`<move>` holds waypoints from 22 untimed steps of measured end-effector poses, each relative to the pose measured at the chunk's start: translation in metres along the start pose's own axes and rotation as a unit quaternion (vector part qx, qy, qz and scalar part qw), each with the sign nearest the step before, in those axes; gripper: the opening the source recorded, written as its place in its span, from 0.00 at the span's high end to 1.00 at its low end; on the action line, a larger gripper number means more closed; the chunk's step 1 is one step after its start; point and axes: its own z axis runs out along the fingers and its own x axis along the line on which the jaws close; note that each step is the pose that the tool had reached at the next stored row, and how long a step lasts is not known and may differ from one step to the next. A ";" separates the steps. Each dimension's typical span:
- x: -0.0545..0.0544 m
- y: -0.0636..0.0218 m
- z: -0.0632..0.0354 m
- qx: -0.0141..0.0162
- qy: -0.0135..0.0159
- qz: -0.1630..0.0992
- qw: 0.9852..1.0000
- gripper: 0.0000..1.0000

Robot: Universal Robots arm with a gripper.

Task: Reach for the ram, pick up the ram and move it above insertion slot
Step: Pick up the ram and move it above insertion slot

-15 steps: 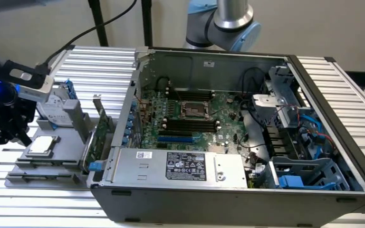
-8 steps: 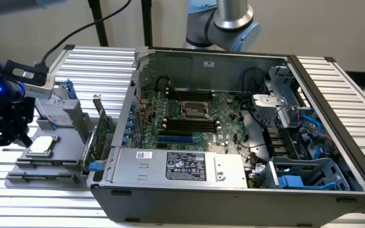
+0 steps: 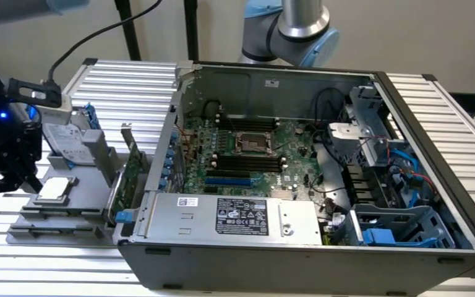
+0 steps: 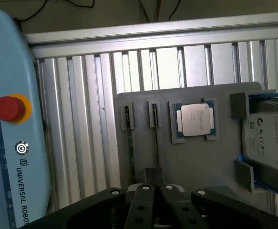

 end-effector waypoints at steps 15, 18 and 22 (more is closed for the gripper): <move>0.013 -0.0054 0.0012 0.000 0.000 -0.007 1.000 0.88; 0.014 -0.0102 0.0011 0.000 0.000 -0.010 1.000 0.76; 0.017 -0.0110 0.0028 0.000 0.001 -0.018 1.000 0.64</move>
